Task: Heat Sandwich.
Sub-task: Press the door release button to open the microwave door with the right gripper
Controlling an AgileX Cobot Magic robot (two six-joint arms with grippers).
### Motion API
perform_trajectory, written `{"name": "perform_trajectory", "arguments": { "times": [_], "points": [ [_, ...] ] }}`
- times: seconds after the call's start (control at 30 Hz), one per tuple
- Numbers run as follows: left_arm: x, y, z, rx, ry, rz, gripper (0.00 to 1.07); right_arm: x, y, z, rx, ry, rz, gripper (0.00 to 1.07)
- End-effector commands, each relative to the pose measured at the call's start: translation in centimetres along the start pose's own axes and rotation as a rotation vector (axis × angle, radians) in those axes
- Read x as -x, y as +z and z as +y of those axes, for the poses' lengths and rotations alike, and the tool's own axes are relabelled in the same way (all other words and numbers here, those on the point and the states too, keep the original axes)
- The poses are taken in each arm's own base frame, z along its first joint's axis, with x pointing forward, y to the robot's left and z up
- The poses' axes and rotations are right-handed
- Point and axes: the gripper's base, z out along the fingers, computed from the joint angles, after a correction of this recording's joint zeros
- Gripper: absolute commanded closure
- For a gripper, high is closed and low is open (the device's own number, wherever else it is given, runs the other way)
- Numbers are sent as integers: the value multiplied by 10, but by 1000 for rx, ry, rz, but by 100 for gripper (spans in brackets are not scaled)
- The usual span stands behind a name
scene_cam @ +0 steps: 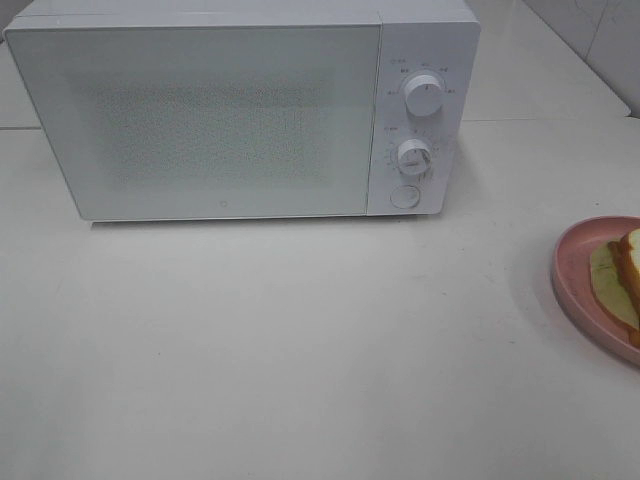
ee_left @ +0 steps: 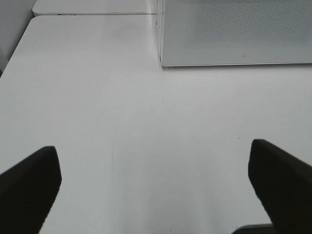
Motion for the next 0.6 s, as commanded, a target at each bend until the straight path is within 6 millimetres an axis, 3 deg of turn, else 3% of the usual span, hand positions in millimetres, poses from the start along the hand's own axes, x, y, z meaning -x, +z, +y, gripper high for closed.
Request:
{"name": "perform_trajectory", "arguments": {
  "times": [0.03, 0.6],
  "points": [
    [-1, -3, 0, 0, -2, -36, 3, -1, -4, 0, -9, -9, -42, 31],
    [-1, -3, 0, 0, -2, -36, 3, -1, -4, 0, -9, -9, -42, 31]
  ]
}}
